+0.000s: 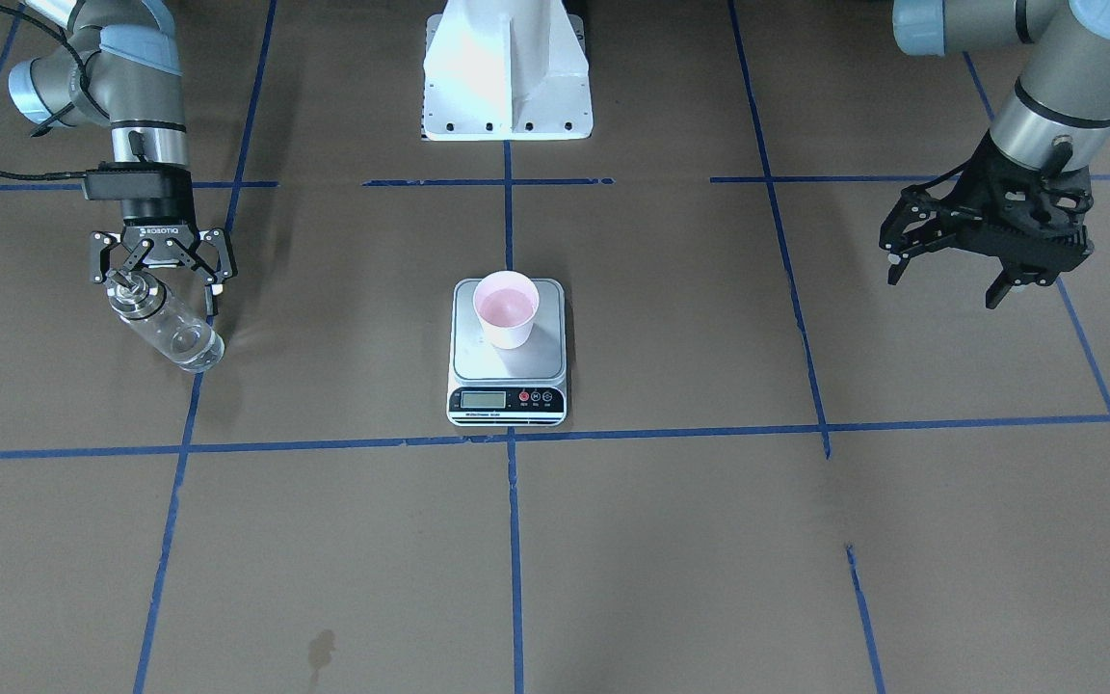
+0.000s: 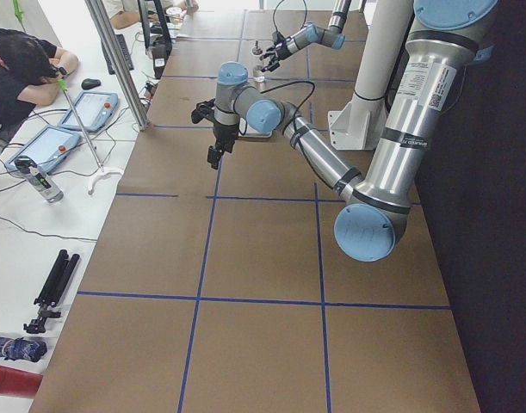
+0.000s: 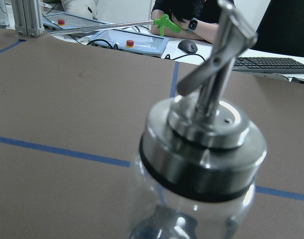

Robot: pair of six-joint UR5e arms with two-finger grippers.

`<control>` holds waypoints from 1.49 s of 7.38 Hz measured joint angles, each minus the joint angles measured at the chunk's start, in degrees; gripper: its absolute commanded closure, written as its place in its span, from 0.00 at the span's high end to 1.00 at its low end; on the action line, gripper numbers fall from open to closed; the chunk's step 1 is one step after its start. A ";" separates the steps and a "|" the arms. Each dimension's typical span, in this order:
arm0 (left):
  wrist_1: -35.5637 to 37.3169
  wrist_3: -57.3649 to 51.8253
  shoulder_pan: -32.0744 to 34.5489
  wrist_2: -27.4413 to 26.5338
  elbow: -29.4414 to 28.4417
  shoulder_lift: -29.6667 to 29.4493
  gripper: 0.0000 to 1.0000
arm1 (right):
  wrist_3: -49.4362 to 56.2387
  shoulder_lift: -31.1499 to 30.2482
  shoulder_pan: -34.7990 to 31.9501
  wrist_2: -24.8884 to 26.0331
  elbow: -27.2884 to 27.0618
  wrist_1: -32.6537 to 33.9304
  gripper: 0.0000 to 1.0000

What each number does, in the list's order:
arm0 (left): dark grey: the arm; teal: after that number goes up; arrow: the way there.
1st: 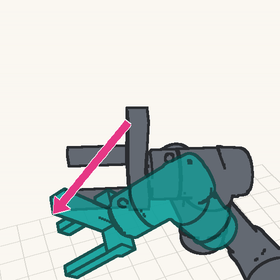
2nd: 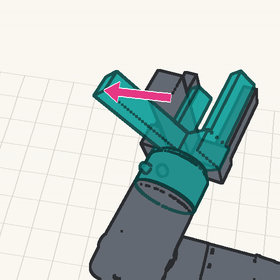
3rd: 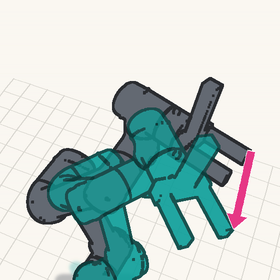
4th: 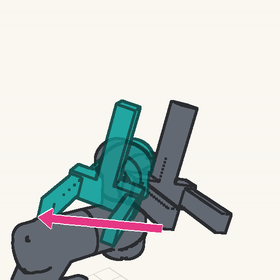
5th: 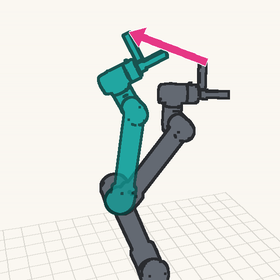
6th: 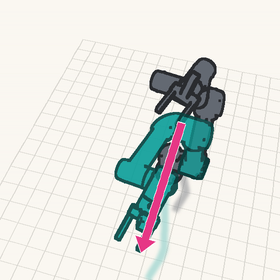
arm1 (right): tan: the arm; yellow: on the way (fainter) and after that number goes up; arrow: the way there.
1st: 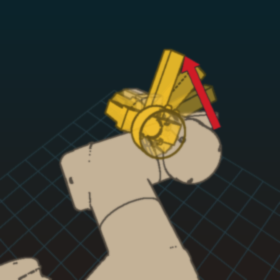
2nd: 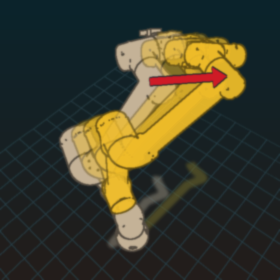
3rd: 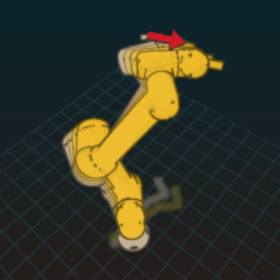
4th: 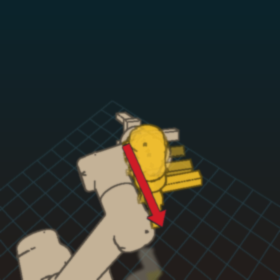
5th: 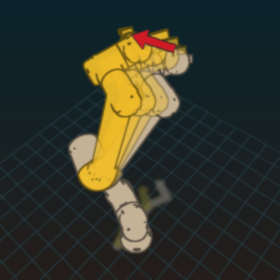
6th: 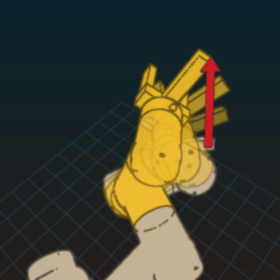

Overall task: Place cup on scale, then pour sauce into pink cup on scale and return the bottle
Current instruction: 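Lift the glass bottle with the right gripper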

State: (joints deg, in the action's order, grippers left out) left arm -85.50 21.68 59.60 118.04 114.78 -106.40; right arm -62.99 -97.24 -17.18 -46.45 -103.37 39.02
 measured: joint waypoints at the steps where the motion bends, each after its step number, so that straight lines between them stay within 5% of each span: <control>1: 0.04 0.04 0.00 0.00 0.01 -0.05 1.00 | 0.08 0.28 -0.16 -0.12 0.00 0.00 1.00; 11: 0.32 0.21 0.08 0.08 0.46 -0.15 1.00 | 1.08 5.90 -2.62 -1.46 5.33 -0.20 0.98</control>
State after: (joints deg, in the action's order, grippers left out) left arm -85.18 21.89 59.68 118.12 115.24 -106.55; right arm -61.91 -91.34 -19.80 -47.91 -98.04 38.82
